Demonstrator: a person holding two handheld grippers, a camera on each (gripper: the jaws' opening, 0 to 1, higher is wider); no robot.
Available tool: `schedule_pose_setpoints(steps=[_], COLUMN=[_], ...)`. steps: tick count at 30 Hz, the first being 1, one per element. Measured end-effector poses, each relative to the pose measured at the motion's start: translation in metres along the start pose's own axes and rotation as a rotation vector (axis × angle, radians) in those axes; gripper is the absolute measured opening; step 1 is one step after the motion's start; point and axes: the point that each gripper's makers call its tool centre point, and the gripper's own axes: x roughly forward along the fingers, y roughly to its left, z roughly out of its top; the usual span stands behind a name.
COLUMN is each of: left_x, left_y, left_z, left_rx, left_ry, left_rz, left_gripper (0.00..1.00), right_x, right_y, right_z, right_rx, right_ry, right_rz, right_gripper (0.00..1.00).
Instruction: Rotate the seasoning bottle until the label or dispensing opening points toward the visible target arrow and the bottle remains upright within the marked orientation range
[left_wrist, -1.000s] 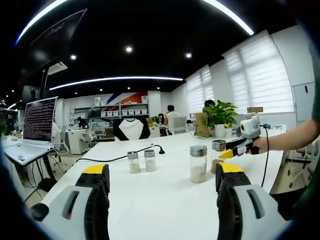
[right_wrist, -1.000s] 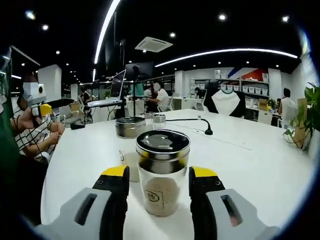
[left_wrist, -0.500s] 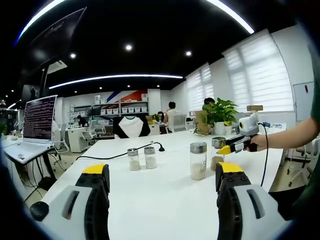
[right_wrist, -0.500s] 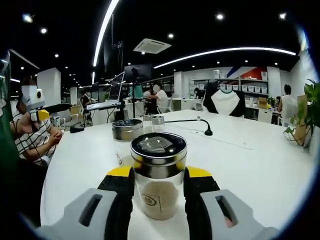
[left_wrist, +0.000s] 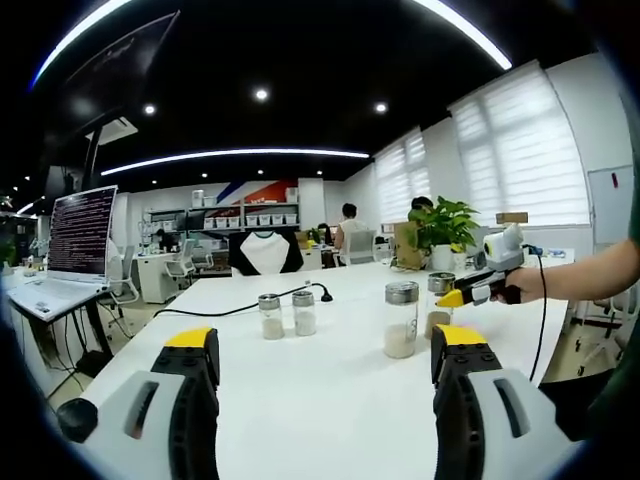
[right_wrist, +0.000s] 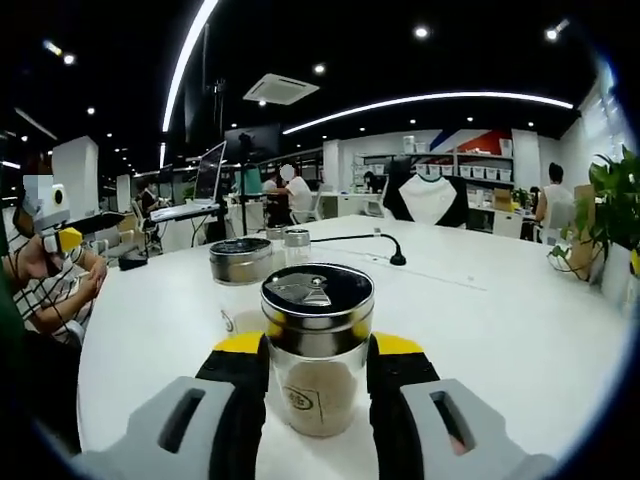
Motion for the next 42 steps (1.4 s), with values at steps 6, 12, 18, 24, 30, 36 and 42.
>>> schedule_pose_setpoints(steps=[6,12,18,24,30,36,42], left_x=[0.003,0.006,0.005,0.006,0.006,0.007,0.006], left_y=[-0.003,-0.008,-0.006,-0.004,-0.003,-0.003,-0.002], left_z=[0.005,0.001,0.003,0.006,0.006,0.006,0.003], left_rx=[0.000,-0.004,-0.006,-0.004,-0.003,-0.002,-0.003], left_ry=[-0.009,0.003,0.002,-0.005,-0.005,-0.006,0.000], left_rz=[-0.005,-0.017,-0.012,-0.008,0.002,0.001,-0.001], left_gripper=[0.93,0.93,0.93,0.93,0.94,0.94,0.93], right_x=[0.001,0.001,0.003,0.004,0.004,0.004,-0.007], right_y=[-0.002,-0.003,-0.002,-0.003,-0.004,-0.005,-0.008], right_z=[-0.001,-0.002,-0.003,-0.003,-0.002,-0.002,0.001], right_rx=[0.015,0.052,0.069,0.079,0.095,0.107,0.176], right_ry=[0.020,0.016,0.014,0.009,-0.003,-0.006,-0.026], right_rz=[-0.084,-0.190,-0.264,-0.311,-0.341,-0.354,-0.401], right_gripper=[0.37,0.37,0.37,0.37,0.37,0.38,0.51])
